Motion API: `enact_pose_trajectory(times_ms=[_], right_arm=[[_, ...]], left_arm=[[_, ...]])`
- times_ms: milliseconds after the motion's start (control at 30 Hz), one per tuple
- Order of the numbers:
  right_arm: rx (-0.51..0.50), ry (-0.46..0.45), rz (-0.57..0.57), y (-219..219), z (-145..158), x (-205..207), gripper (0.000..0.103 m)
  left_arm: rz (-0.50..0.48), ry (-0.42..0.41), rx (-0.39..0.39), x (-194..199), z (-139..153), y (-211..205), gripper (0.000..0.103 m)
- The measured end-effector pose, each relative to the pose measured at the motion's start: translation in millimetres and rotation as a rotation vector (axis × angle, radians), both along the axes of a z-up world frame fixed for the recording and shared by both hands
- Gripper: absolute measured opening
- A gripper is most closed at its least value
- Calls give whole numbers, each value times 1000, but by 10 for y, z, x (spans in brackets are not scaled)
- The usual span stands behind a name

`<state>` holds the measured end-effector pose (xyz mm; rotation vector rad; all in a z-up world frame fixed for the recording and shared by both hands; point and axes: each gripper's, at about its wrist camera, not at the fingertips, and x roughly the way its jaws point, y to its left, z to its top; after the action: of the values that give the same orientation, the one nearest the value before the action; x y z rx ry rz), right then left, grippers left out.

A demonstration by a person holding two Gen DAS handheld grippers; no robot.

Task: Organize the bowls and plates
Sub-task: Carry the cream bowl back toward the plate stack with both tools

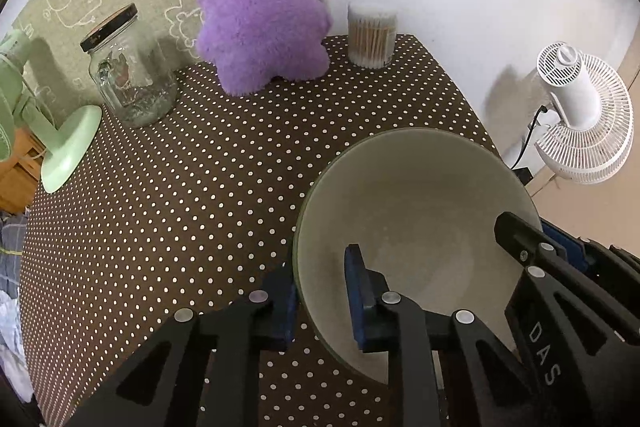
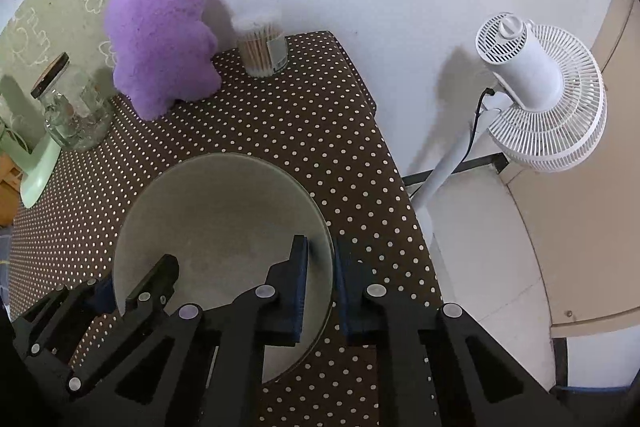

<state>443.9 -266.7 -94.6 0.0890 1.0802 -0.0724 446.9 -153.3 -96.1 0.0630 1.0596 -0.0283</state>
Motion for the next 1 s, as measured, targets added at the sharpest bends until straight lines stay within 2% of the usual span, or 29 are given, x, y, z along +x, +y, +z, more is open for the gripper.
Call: enact_pose_trajectory(times_ms=[567, 1000], right_arm=[[1, 31, -13, 3, 71, -129, 16], [12, 14, -9, 67, 202, -343, 16]], left_arm=[[-7, 20, -8, -182, 56, 3, 19], [-3, 3, -5, -409, 193, 120, 19]])
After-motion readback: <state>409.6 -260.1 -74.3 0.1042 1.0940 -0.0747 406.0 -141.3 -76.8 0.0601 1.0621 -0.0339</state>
